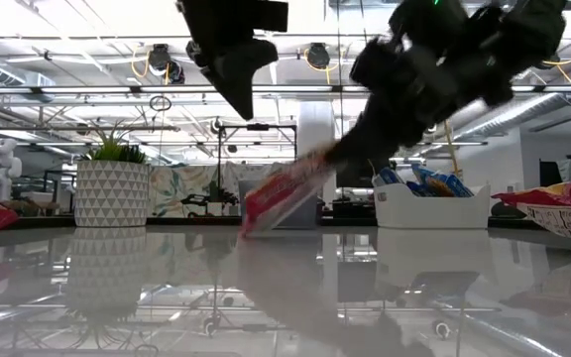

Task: Sort Maruchan noodles
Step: Put the top middle red noodle pack into the black bin

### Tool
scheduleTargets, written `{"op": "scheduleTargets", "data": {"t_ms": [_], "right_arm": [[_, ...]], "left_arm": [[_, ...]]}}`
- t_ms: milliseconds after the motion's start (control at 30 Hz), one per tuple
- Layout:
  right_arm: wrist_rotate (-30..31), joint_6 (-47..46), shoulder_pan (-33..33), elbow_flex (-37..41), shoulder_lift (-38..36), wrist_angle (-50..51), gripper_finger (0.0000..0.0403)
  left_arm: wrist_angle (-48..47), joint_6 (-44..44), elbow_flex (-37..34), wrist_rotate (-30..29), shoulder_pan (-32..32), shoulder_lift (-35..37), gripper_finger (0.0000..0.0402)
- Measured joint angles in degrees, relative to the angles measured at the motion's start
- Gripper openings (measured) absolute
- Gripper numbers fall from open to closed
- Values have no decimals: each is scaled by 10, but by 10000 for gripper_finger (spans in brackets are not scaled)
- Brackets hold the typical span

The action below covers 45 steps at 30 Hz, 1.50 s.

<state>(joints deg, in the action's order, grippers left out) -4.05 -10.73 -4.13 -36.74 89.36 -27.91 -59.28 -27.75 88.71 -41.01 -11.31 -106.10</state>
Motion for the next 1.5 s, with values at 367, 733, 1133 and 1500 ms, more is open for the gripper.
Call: {"op": "scheduleTargets", "data": {"t_ms": [367, 733, 1133, 1500], "right_arm": [[117, 227, -110, -1, -134, 151, 16], [298, 400, -201, -1, -183, 214, 16], [359, 515, -251, -1, -188, 282, 16], [449, 515, -268, -1, -188, 277, 16]], "left_arm": [[203, 108, 0, 126, -20, 0, 224], [286, 168, 0, 139, -26, 0, 253], [305, 177, 0, 194, -25, 0, 253], [309, 190, 0, 232, -25, 0, 253]]}}
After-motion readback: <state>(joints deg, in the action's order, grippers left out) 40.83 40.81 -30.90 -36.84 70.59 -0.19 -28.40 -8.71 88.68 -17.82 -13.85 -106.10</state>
